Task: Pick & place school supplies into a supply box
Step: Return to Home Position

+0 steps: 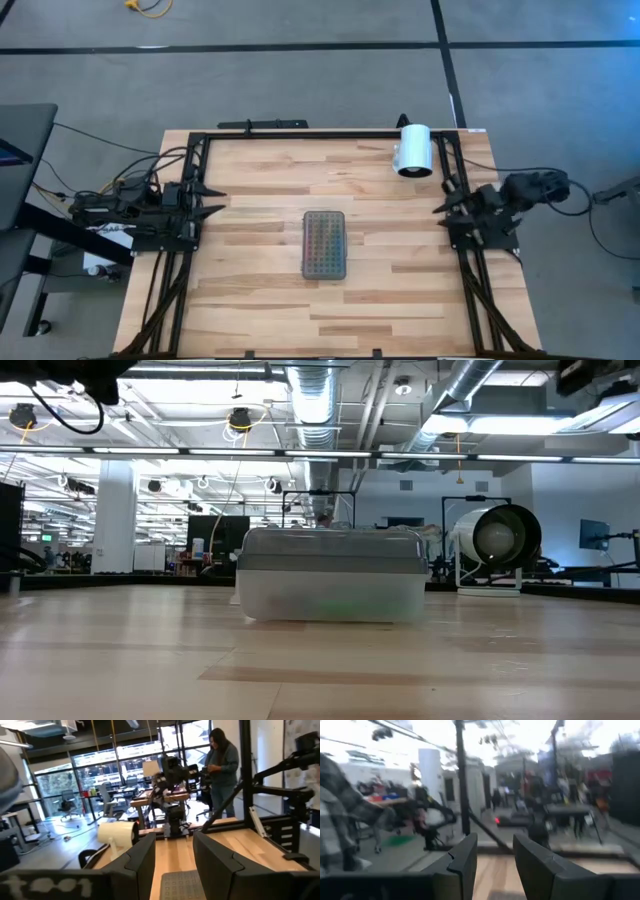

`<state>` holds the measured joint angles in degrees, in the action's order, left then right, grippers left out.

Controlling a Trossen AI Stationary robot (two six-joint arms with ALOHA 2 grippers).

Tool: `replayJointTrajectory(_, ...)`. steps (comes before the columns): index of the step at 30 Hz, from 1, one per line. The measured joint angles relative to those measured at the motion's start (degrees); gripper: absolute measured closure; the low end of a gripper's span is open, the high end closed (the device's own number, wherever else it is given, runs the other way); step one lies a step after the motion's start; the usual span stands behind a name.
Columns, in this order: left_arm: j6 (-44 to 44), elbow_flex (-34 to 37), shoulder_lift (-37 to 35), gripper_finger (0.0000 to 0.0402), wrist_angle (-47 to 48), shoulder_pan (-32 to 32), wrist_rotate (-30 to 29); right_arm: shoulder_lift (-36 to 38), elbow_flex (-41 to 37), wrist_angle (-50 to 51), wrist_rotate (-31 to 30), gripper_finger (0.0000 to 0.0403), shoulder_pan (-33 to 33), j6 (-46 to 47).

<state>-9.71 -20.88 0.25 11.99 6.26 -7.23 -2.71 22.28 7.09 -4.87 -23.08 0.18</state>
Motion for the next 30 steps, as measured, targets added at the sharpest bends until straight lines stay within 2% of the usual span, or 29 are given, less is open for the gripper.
replayJointTrajectory(6,-0.1,0.0,0.0,0.0278,0.0,0.0,-1.0,-0.6,-3.8,-5.5,2.4,0.0281,5.7,2.4)
replayJointTrajectory(13,-0.1,0.0,0.0,0.0278,0.1,0.0,-1.0,-2.0,-4.4,-6.0,13.7,0.0281,17.3,5.4)
replayJointTrajectory(16,0.0,0.0,0.0,0.0278,0.1,0.0,-1.0,0.1,-4.5,-4.4,20.1,0.0281,22.3,4.4)
replayJointTrajectory(19,0.3,0.0,0.0,0.0278,0.9,0.0,-1.0,2.6,-4.3,0.5,19.1,0.0281,27.2,4.2)
replayJointTrajectory(23,1.2,0.0,0.0,0.0278,4.7,0.0,-1.2,2.5,-4.5,5.5,18.2,0.0281,32.6,5.7)
replayJointTrajectory(28,4.8,0.1,0.0,0.0278,8.7,0.0,-2.3,2.5,-7.5,1.1,20.6,0.0281,34.9,7.5)
replayJointTrajectory(30,4.7,0.1,0.0,0.0278,7.5,0.0,-2.3,2.5,-9.0,-2.7,18.9,0.0281,34.3,9.1)
